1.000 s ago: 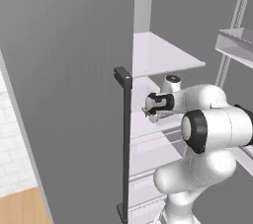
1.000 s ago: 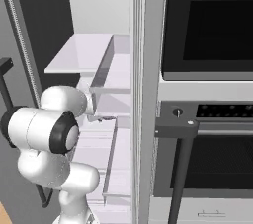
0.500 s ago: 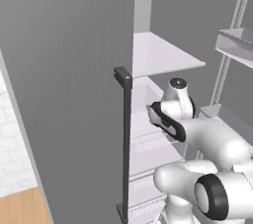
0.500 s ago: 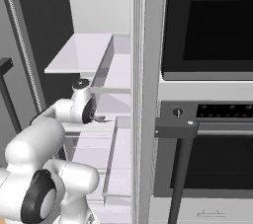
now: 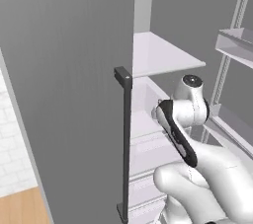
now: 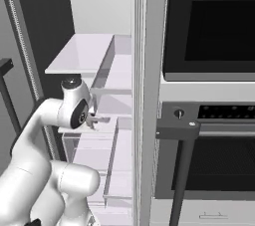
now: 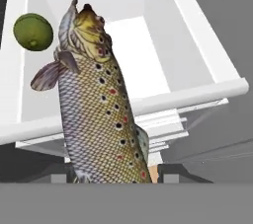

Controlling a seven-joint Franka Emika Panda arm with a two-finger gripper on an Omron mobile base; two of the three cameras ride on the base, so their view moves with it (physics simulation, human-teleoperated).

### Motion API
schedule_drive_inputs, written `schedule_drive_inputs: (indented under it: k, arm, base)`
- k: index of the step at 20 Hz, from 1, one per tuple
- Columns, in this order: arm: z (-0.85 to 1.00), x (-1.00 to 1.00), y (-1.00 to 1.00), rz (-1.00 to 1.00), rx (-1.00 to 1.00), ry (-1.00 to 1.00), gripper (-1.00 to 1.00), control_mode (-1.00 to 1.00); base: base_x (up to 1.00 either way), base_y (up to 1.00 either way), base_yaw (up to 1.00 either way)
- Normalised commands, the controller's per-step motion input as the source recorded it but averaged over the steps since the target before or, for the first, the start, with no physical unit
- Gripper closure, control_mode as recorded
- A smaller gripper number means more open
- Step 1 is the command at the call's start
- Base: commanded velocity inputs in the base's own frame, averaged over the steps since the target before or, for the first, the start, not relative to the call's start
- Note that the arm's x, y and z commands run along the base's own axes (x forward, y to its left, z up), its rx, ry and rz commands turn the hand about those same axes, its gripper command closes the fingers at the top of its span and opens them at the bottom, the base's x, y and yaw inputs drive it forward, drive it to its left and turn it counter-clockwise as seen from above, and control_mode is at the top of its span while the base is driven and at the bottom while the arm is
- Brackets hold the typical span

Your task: Place one lime and one fish in each tupperware on the nearby counter, to pack two identical lunches.

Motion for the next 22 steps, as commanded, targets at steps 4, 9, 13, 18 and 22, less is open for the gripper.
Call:
schedule_drive_inputs:
  k: [4, 9, 13, 18, 22]
  arm:
    - [0.51, -0.57, 0.03, -0.16, 0.28, -0.05, 1.00, -1.00]
    - [0.52, -0.74, 0.00, -0.04, 0.18, -0.10, 1.00, -1.00]
    - [0.62, -0.67, 0.14, -0.07, 0.04, -0.13, 1.00, -1.00]
    - [0.12, -0.13, 0.05, -0.01, 0.00, -0.02, 1.00, 1.00]
    - [0.00, 0.00, 0.00, 0.00, 0.00, 0.00, 1.00, 1.00]
  base:
    - [0.00, 0.00, 0.00]
    - [0.00, 0.00, 0.00]
    - [0.00, 0.00, 0.00]
    - [-0.74, 0.16, -0.02]
    - [-1.00, -0.07, -0.04]
